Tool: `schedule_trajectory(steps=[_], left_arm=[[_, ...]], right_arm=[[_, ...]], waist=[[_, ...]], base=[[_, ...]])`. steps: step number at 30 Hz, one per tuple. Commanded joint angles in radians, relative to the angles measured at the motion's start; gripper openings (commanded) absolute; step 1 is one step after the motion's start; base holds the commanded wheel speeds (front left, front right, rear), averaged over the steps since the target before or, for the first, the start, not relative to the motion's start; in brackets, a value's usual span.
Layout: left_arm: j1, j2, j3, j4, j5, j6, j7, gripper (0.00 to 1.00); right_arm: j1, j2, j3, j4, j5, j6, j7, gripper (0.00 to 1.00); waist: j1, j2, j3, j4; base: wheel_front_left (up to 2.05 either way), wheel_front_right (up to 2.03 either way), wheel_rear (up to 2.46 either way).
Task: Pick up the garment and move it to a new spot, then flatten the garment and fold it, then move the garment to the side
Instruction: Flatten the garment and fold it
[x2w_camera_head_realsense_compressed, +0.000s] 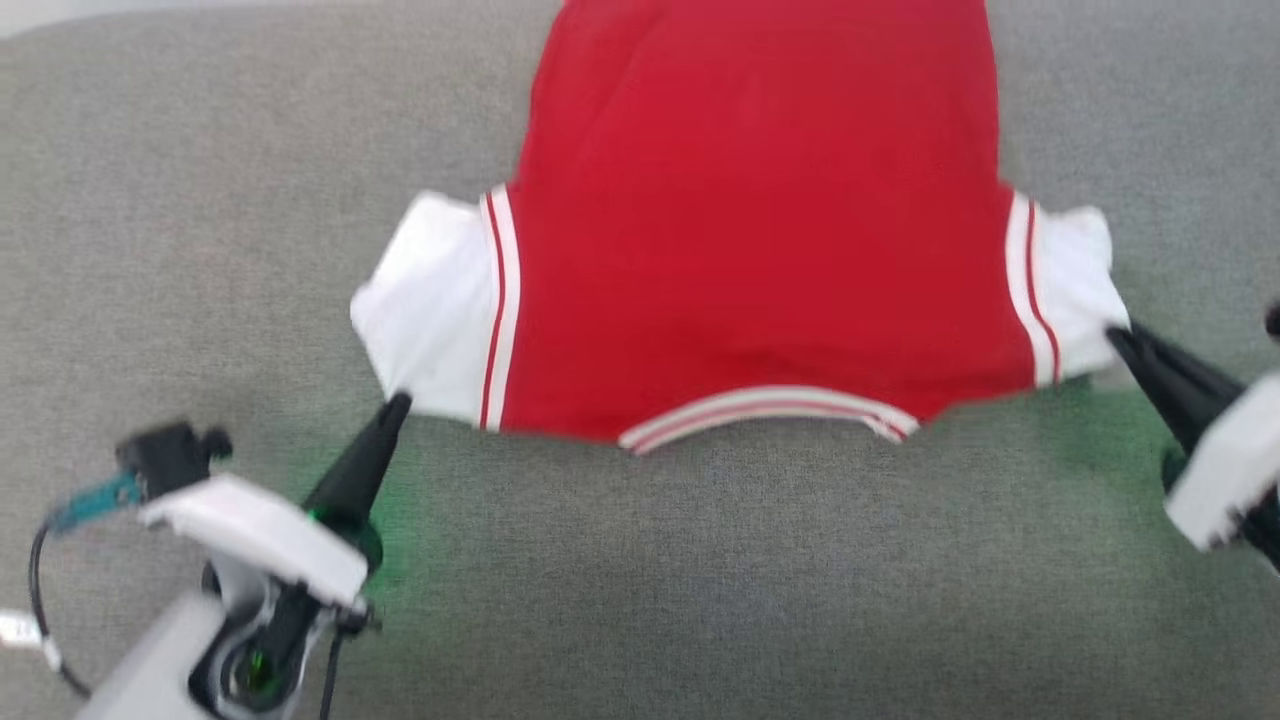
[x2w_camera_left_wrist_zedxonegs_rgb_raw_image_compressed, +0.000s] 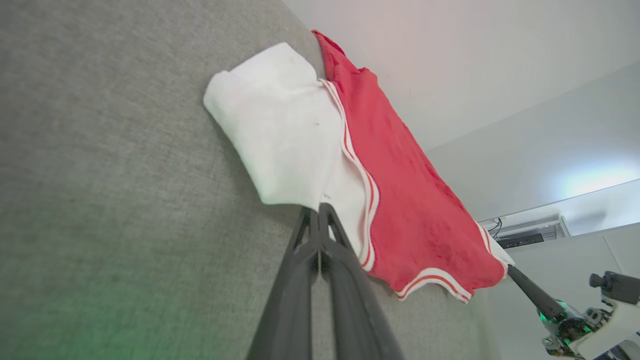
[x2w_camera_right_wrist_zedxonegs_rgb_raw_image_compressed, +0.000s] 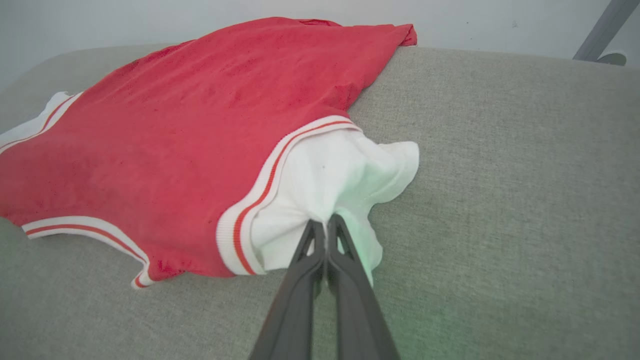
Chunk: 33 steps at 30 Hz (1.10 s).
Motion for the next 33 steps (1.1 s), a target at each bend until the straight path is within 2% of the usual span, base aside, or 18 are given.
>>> schedule_trajectory(steps=[1, 5, 6, 12, 16, 19, 23, 25, 33], left_arm=[[0.060, 0.023, 0.000, -0.037, -0.003, -0.002, -0.031, 0.00], [0.153, 0.084, -0.021, -0.092, 0.026, -0.002, -0.058, 0.00], [0.153, 0.084, -0.021, -0.092, 0.026, -0.002, -0.058, 0.00], [0.281, 0.148, -0.022, -0.200, 0.044, -0.001, -0.099, 0.00], [0.369, 0.179, 0.009, -0.294, 0.043, 0.028, -0.128, 0.00], [0.413, 0.181, 0.025, -0.362, 0.055, 0.051, -0.138, 0.00], [0.386, 0.160, 0.003, -0.389, 0.077, 0.067, -0.121, 0.00], [0.350, 0.131, -0.023, -0.374, 0.089, 0.067, -0.095, 0.00], [0.223, 0.030, -0.075, -0.207, 0.120, 0.049, -0.059, 0.00]], right_arm=[[0.094, 0.002, -0.060, -0.065, -0.024, 0.000, 0.030, 0.00], [0.263, 0.046, -0.185, -0.205, -0.064, 0.000, 0.108, 0.00], [0.263, 0.046, -0.185, -0.205, -0.064, 0.000, 0.108, 0.00], [0.469, 0.146, -0.359, -0.413, -0.134, 0.000, 0.228, 0.00], [0.569, 0.208, -0.449, -0.540, -0.164, -0.001, 0.301, 0.00], [0.603, 0.244, -0.489, -0.602, -0.179, -0.001, 0.341, 0.00], [0.594, 0.235, -0.485, -0.607, -0.240, -0.001, 0.380, 0.00], [0.569, 0.234, -0.459, -0.584, -0.253, 0.000, 0.392, 0.00], [0.486, 0.208, -0.354, -0.410, -0.231, 0.000, 0.404, 0.00]], waist=[[0.0000, -0.0001, -0.016, 0.003], [0.0000, -0.0001, -0.021, 0.005], [0.0000, -0.0001, -0.021, 0.005], [0.0000, -0.0001, -0.013, 0.005], [0.0000, -0.0001, -0.005, 0.007], [0.0000, -0.0001, 0.000, 0.009], [0.0000, -0.0001, 0.001, 0.018], [0.0000, -0.0001, 0.001, 0.021], [0.0000, -0.0001, 0.004, 0.026]], base=[[0.00, 0.00, 0.00], [0.00, 0.00, 0.00], [0.00, 0.00, 0.00], [0.00, 0.00, 0.00], [0.00, 0.00, 0.00], [0.00, 0.00, 0.00], [0.00, 0.00, 0.00], [0.00, 0.00, 0.00], [0.00, 0.00, 0.00]])
